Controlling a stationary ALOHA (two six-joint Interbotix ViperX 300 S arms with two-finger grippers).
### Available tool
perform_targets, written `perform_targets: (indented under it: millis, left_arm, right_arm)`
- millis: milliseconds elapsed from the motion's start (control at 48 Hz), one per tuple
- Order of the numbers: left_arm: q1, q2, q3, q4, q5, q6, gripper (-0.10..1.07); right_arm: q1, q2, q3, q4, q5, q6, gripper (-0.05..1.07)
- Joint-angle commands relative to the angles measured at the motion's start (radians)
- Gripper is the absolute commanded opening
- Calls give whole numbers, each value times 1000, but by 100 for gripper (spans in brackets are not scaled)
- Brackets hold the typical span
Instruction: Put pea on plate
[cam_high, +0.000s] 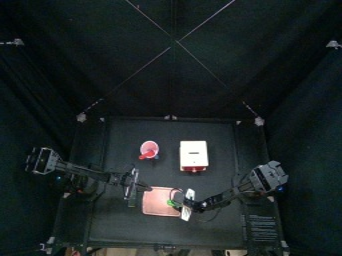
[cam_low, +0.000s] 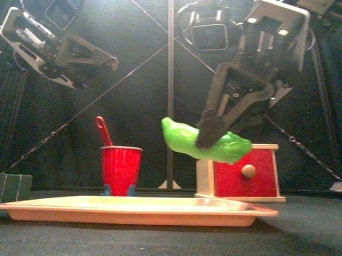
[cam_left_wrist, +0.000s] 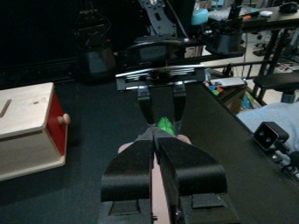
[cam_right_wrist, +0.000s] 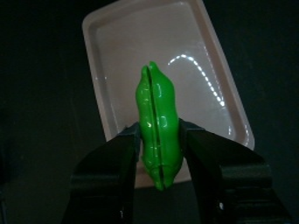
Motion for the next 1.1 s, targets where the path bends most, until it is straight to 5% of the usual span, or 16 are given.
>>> perform_targets:
  millis: [0, 438, 833, 1083]
  left_arm:
    - [0, -2, -11, -3, -8, 2, 43]
    - [2, -8, -2, -3, -8, 0, 43]
    - [0, -11, 0, -6, -8, 0, 43]
    - [2, -11, 2, -6, -8, 0, 43]
  right_arm:
    - [-25, 8, -49, -15, 3, 2, 70]
    - [-43, 103, -123, -58, -3, 0, 71]
    - [-48, 112, -129, -67, -3, 0, 94]
    - [-43, 101, -129, -67, -3, 0, 96]
